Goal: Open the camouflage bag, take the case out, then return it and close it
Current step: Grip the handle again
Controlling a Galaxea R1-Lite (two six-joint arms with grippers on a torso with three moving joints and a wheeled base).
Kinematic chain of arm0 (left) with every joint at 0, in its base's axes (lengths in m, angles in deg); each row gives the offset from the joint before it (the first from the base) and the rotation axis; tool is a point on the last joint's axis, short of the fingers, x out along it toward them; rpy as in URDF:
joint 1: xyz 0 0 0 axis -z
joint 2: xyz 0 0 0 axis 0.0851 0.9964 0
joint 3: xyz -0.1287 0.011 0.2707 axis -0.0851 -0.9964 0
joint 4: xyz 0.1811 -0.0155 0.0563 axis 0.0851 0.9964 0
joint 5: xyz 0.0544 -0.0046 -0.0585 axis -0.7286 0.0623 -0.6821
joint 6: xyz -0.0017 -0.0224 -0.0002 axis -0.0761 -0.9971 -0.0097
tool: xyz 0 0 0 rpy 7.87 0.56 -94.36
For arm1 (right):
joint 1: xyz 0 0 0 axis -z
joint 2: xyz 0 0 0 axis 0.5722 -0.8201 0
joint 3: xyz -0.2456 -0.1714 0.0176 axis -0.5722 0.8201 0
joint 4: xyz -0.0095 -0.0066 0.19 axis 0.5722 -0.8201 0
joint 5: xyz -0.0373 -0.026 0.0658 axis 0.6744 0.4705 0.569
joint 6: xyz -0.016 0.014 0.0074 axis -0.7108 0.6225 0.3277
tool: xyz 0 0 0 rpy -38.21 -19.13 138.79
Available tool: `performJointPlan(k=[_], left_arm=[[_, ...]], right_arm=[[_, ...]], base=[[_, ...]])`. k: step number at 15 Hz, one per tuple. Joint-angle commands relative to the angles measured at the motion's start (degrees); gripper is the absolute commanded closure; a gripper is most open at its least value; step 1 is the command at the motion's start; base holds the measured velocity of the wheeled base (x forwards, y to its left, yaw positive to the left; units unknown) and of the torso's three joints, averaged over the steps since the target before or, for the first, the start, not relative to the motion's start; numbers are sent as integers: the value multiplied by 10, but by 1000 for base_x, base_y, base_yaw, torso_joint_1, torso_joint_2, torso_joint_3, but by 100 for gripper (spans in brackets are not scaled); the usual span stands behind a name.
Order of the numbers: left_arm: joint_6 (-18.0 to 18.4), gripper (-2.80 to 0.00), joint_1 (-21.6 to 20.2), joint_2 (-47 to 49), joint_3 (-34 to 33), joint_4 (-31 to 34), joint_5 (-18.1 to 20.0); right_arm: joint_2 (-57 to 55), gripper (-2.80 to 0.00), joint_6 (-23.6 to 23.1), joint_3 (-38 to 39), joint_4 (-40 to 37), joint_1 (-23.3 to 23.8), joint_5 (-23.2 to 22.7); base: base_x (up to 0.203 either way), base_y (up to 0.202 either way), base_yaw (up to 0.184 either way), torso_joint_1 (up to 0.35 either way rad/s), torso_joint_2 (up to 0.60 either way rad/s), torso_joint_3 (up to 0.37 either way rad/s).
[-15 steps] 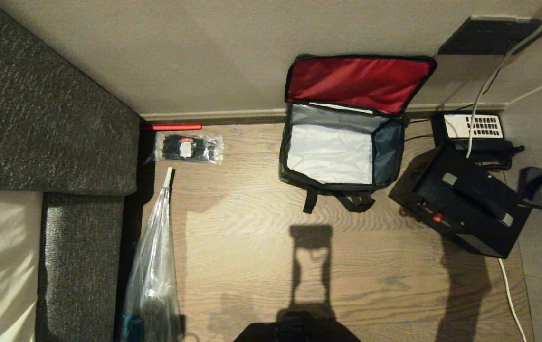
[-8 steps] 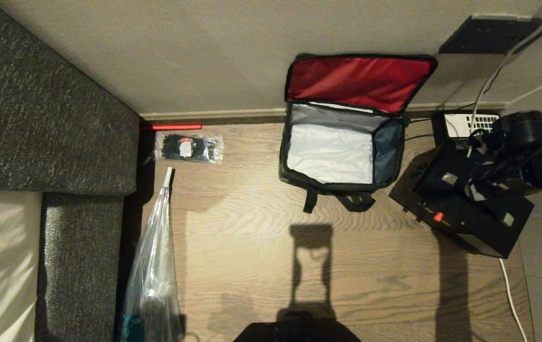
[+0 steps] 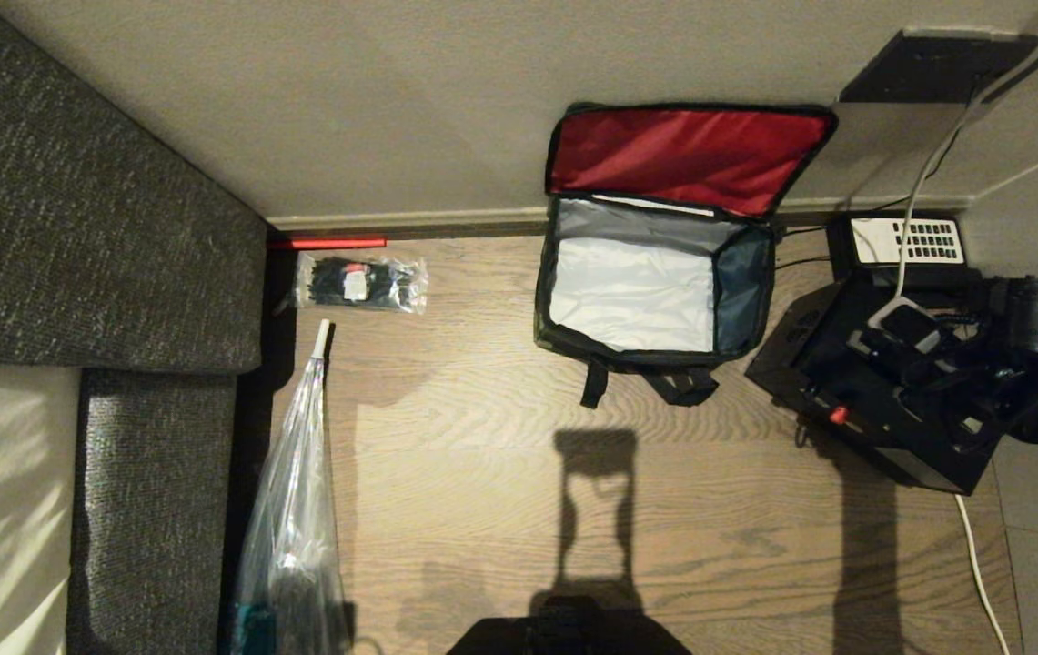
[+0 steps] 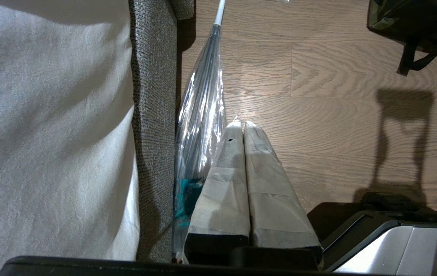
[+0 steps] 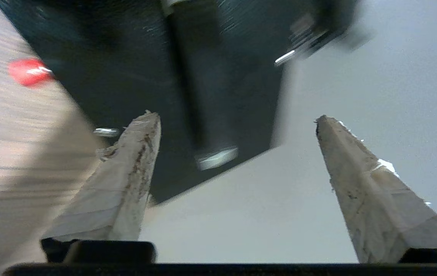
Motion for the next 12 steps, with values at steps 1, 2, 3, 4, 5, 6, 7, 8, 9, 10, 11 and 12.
performJointPlan(k=[1,2,3,4,5,6,7,8,9,10,11,12], left_arm=[[0,0,0,0,0,0,0],[0,0,-1,0,0,0,0],[0,0,0,0,0,0,0],[0,0,0,0,0,0,0],[0,0,0,0,0,0,0],[0,0,0,0,0,0,0],[0,0,0,0,0,0,0],[0,0,0,0,0,0,0],[0,0,0,0,0,0,0],[0,0,0,0,0,0,0],[0,0,0,0,0,0,0],[0,0,0,0,0,0,0]], right_arm=[[19,-280,-83,42,97,0,-10],[13,-280,-108,60,169,0,-28],[1,-280,-158,86,250,0,-48],[-18,-280,-214,110,309,1,-56],[-37,-280,-241,124,333,1,-60],[-53,-280,-248,130,339,1,-59],[-62,-280,-249,129,345,1,-44],[-66,-280,-249,128,350,1,-34],[-71,-280,-248,129,363,1,-11],[-75,-280,-247,131,369,0,0],[-88,-280,-240,129,372,0,28],[-98,-280,-222,123,373,0,48]], base=[[0,0,0,0,0,0],[0,0,0,0,0,0],[0,0,0,0,0,0],[0,0,0,0,0,0],[0,0,0,0,0,0],[0,0,0,0,0,0],[0,0,0,0,0,0],[0,0,0,0,0,0],[0,0,0,0,0,0],[0,0,0,0,0,0],[0,0,0,0,0,0],[0,0,0,0,0,0]])
